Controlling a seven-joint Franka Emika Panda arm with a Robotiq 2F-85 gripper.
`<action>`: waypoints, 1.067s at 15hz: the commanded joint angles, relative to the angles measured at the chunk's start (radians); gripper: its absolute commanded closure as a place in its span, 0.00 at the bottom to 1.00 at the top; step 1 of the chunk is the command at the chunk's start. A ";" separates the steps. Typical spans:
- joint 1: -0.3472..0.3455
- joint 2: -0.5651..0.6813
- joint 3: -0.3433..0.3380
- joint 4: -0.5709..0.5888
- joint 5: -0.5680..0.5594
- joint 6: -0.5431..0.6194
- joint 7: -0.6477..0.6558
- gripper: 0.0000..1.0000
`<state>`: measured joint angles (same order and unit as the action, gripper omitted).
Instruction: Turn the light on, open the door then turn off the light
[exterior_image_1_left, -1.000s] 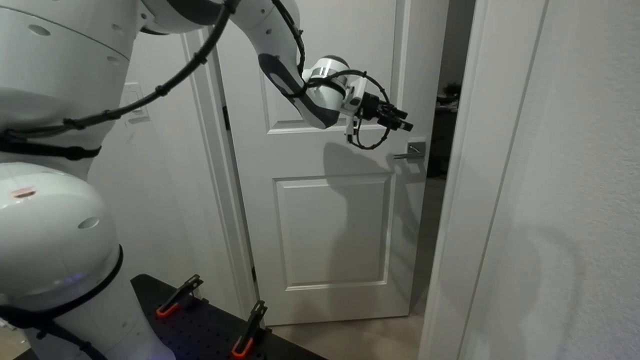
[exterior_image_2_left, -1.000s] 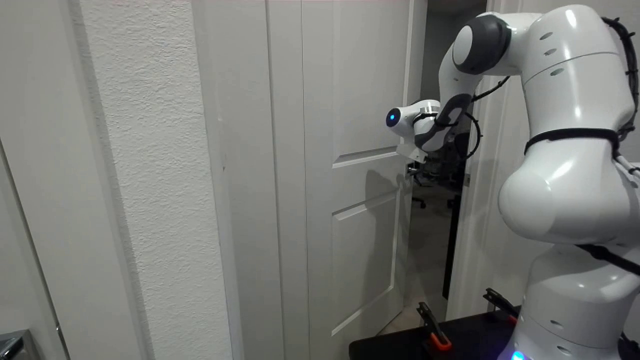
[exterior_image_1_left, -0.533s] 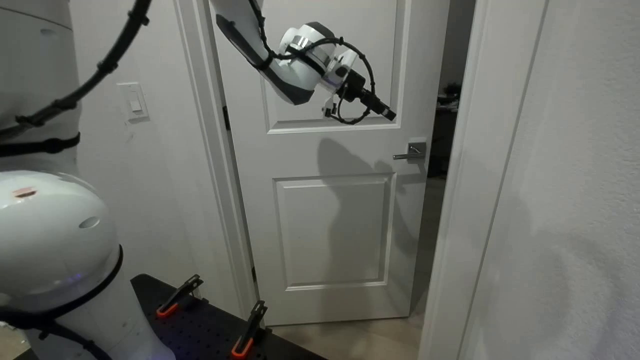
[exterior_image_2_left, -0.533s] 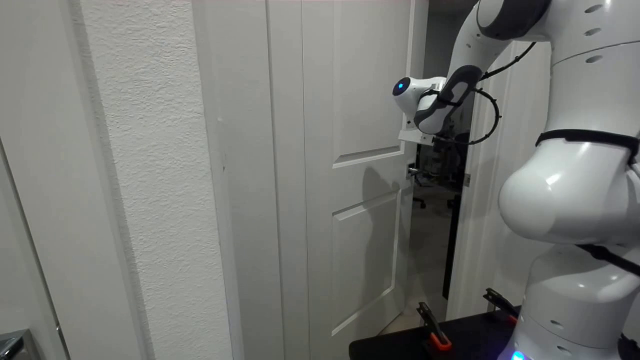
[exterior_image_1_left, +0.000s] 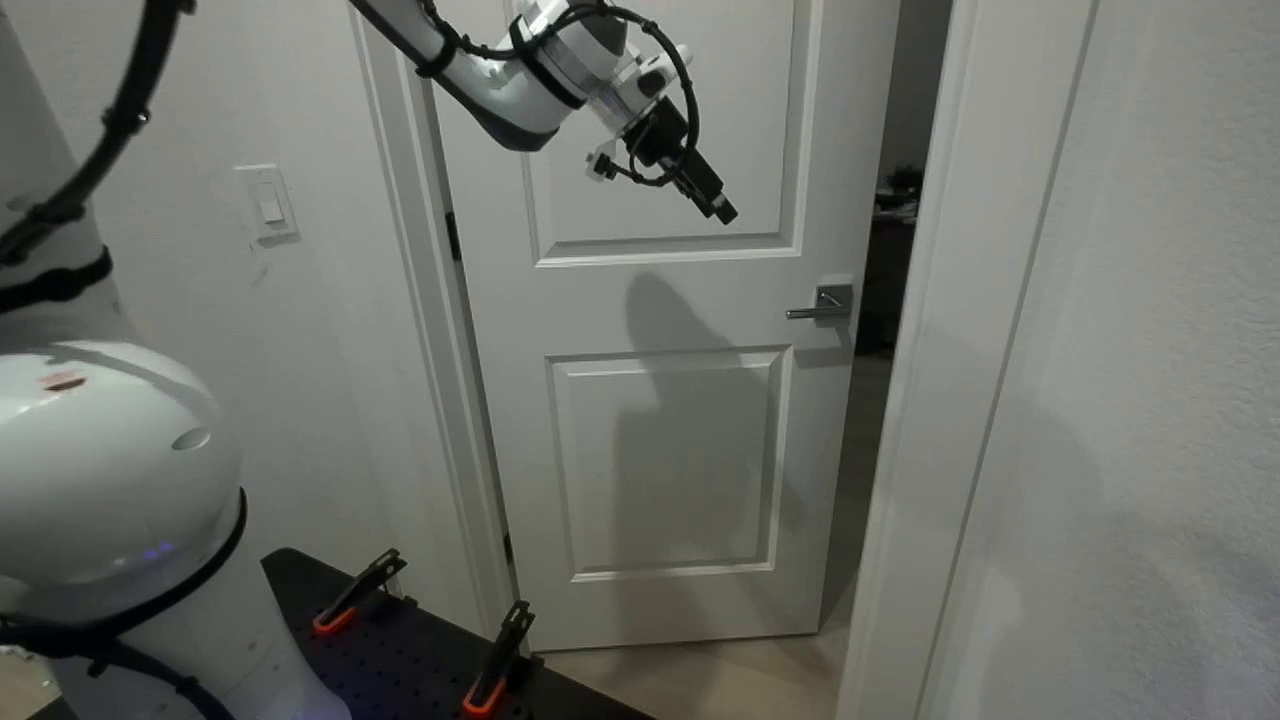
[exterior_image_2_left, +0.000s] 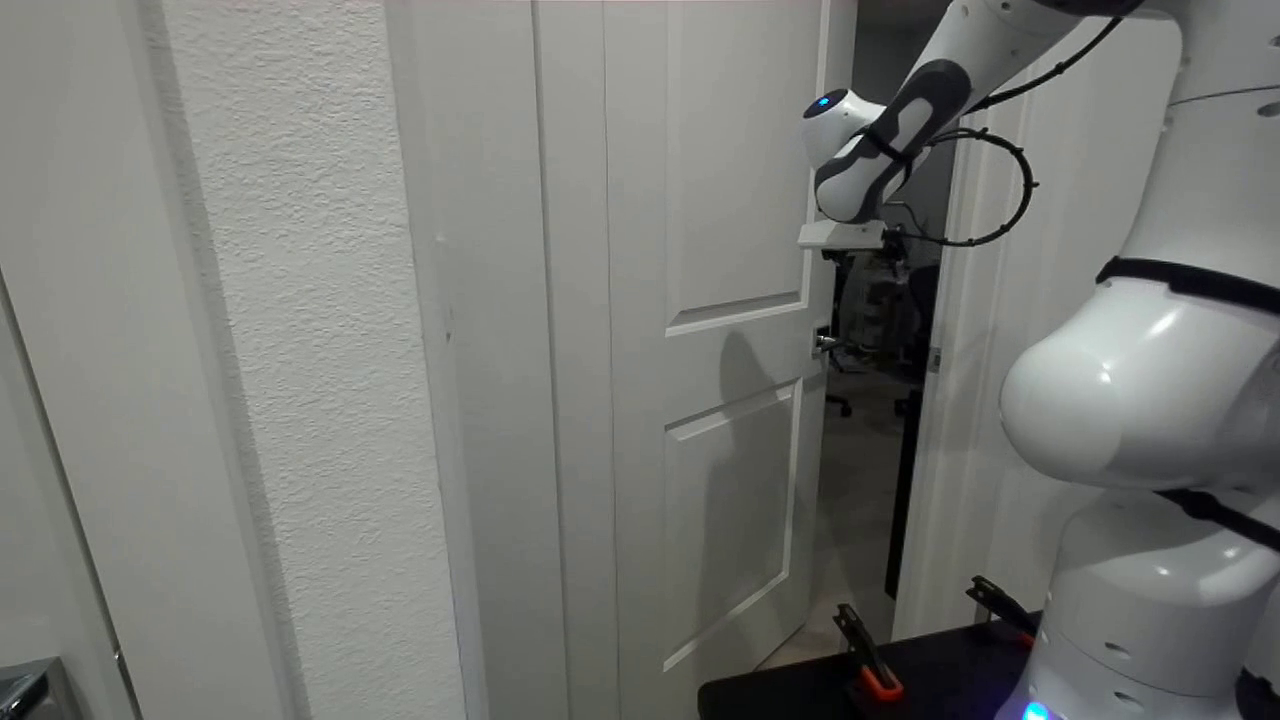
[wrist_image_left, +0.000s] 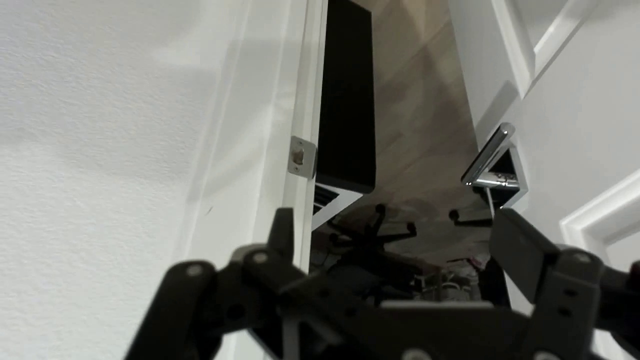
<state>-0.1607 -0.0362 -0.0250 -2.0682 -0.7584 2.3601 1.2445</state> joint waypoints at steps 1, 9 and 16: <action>0.033 -0.098 -0.018 -0.053 0.137 -0.066 -0.189 0.00; 0.040 -0.245 -0.007 -0.094 0.383 -0.222 -0.558 0.00; 0.045 -0.402 0.006 -0.170 0.505 -0.303 -0.764 0.00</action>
<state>-0.1213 -0.3539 -0.0238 -2.1865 -0.3059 2.0913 0.5588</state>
